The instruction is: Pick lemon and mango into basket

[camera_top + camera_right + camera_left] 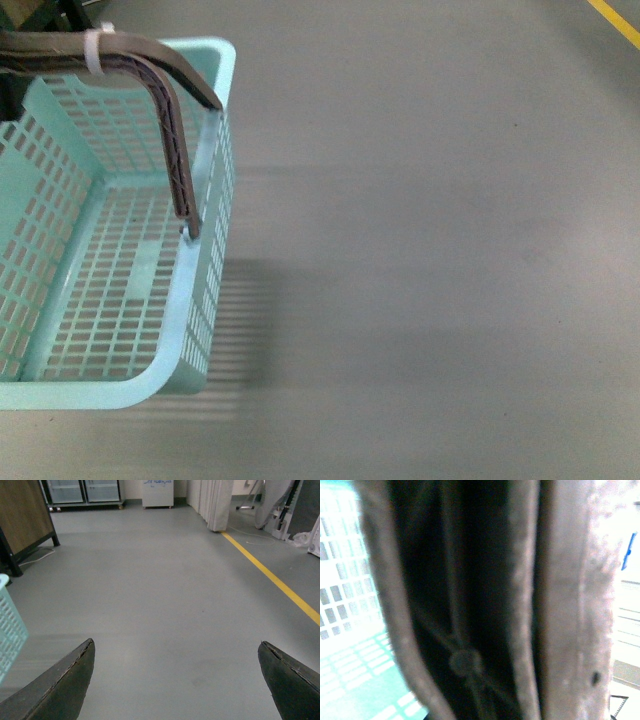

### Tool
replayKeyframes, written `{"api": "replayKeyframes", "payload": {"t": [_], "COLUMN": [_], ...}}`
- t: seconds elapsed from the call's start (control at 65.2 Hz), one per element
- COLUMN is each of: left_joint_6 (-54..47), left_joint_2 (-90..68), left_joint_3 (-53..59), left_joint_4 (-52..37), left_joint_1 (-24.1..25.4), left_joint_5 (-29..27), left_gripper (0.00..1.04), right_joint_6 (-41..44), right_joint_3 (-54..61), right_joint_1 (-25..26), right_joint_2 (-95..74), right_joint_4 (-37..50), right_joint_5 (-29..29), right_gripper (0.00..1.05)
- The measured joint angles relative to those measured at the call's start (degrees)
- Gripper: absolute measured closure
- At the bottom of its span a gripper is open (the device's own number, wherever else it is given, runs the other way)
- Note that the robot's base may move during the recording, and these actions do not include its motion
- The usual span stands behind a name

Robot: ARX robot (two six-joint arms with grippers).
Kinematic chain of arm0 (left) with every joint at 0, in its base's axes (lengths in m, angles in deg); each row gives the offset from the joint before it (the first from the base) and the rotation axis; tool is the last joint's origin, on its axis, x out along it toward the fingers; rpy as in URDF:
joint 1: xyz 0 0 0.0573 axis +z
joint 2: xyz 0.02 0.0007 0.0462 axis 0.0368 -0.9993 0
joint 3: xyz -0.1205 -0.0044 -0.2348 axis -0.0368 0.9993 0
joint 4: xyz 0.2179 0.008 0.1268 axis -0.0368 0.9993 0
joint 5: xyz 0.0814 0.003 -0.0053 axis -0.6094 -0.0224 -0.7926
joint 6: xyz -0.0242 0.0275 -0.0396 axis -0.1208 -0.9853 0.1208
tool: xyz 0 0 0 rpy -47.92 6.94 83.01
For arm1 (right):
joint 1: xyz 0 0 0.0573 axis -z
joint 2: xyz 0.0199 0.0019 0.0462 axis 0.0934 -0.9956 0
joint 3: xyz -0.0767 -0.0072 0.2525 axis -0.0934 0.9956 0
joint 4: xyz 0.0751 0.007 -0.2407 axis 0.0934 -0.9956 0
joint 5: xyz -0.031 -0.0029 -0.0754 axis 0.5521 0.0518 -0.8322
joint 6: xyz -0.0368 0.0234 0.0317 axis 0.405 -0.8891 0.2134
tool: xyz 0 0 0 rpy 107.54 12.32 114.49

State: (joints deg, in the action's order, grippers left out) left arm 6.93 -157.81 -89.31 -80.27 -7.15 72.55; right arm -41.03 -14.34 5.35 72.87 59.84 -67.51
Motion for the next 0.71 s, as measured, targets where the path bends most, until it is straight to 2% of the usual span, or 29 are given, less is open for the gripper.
{"api": "replayKeyframes", "payload": {"t": [0.368,0.705], "left_joint_6": [0.7,-2.4], "left_joint_2": [30.5,36.1], "left_joint_3": [4.7,4.8], "left_joint_4": [16.2,17.8], "left_joint_1": [1.8,1.9], "left_joint_5": [-1.9,-3.0], "left_gripper": [0.91,0.91], "right_joint_6": [0.0,0.0], "right_joint_3": [0.0,0.0], "right_joint_1": [0.0,0.0], "right_joint_2": [0.0,0.0], "right_joint_4": [0.0,0.0], "right_joint_5": [0.0,0.0], "right_gripper": [0.09,0.09]}}
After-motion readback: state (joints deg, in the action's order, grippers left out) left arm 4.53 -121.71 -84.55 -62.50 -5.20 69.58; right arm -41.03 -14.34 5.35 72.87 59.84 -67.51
